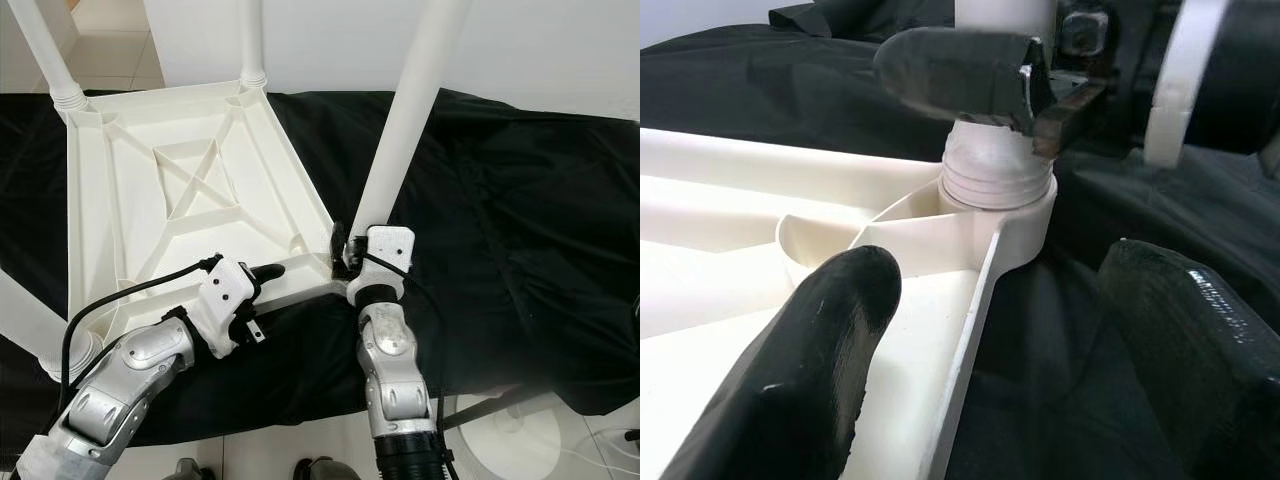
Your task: Building children table
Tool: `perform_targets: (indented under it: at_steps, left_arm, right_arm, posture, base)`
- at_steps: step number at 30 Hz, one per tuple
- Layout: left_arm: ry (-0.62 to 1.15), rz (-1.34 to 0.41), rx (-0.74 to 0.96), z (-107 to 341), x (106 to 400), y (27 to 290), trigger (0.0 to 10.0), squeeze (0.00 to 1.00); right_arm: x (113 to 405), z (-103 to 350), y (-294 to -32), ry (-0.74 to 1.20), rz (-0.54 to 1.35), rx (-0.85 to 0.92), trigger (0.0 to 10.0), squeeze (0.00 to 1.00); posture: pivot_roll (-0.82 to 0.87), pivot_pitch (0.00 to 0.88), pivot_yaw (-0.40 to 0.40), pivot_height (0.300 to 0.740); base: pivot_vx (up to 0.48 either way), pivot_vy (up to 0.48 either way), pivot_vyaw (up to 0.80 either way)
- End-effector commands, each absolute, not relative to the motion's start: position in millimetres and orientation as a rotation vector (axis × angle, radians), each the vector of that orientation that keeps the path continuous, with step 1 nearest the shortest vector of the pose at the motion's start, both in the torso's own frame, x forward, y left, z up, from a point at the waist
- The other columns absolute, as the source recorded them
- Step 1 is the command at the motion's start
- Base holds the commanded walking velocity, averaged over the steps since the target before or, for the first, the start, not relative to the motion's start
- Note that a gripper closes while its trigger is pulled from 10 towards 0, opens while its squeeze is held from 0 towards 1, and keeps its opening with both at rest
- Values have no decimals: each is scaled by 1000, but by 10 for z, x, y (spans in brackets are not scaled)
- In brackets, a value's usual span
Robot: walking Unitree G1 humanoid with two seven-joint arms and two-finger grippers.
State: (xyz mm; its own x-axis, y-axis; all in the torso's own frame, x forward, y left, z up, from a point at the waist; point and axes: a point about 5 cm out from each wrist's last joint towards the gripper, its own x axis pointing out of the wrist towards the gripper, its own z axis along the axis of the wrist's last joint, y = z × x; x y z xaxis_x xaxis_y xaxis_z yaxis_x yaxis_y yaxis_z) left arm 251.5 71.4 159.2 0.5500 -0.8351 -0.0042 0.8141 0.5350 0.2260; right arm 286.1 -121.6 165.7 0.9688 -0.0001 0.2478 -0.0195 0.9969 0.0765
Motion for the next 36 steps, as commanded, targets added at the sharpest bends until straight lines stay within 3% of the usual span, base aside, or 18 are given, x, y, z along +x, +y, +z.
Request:
perform_targets:
  at_steps: [1, 4, 5, 20, 36]
  left_arm:
    - [-103, -995, 215, 1576, 2497, 722, 10000, 0]
    - [-101, -988, 214, 1574, 2491, 738, 10000, 0]
    - [-99, -981, 209, 1576, 2487, 752, 10000, 0]
    - [-86, -934, 193, 1618, 2497, 924, 10000, 0]
    - [-94, -912, 196, 1663, 2580, 945, 10000, 0]
  right_arm:
    - [2773, 1620, -1247, -257, 7, 80, 10000, 1000]
    - [2677, 1596, -1278, -258, 41, 78, 10000, 1000]
    - [2603, 1590, -1287, -273, 71, 73, 10000, 0]
    - [2149, 1484, -1245, -255, 325, 67, 10000, 0]
    - [2264, 1539, -1160, -239, 585, 37, 10000, 0]
  posture:
    - [-42, 137, -81, 740]
    - [-41, 136, -81, 740]
    - [-40, 134, -77, 740]
    - [-40, 127, -63, 740]
    - [-76, 155, -41, 740]
  base:
    - [0, 0, 0]
    - [0, 0, 0]
    - [0, 0, 0]
    - [0, 0, 0]
    - [0, 0, 0]
